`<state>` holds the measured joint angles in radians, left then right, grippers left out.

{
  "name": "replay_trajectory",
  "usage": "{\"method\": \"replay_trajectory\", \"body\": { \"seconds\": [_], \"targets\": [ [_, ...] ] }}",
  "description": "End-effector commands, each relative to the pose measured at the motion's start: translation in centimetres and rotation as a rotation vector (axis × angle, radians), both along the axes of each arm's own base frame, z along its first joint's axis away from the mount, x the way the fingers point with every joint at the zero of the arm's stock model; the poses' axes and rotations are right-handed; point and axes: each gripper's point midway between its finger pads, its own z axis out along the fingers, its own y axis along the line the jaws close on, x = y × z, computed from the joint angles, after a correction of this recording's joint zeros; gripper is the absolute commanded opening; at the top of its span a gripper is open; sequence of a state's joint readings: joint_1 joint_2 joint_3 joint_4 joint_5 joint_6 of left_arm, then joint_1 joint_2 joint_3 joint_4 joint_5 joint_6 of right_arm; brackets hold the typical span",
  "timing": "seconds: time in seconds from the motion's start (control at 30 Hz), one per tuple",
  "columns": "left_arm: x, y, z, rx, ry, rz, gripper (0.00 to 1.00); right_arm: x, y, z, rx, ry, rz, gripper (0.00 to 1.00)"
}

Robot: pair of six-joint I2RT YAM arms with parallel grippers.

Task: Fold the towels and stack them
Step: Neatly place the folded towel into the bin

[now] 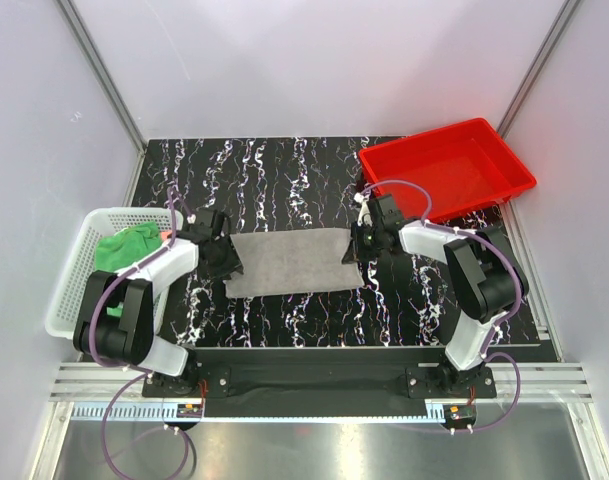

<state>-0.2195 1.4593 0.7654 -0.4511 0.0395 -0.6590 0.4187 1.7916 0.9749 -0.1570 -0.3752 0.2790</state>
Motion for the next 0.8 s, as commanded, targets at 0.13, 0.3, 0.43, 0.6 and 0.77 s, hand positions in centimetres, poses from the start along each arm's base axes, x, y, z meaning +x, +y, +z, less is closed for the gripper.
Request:
{"method": "replay_trajectory", "body": {
  "seconds": [0.13,0.3,0.43,0.6,0.77],
  "targets": [
    [2.8,2.7,10.7,0.158,-0.182,-0.021,0.51,1.7,-2.5,4.1,-0.127,-0.042,0.025,0.00],
    [3.4,4.7,16.8,0.279,-0.301,-0.075,0.60,4.1,-4.3,8.0,-0.184,-0.075,0.039,0.00],
    [3.3,5.9,17.6,0.335,-0.374,-0.059,0.61,5.0,-6.7,10.2,-0.248,-0.069,0.034,0.00],
    [3.2,5.2,17.1,0.306,-0.383,-0.094,0.61,9.3,-10.2,14.4,-0.356,-0.159,0.039,0.00],
    [3.2,4.7,17.3,0.283,-0.396,-0.114,0.61,12.7,-13.9,16.3,-0.444,-0.178,-0.004,0.00]
  ]
}}
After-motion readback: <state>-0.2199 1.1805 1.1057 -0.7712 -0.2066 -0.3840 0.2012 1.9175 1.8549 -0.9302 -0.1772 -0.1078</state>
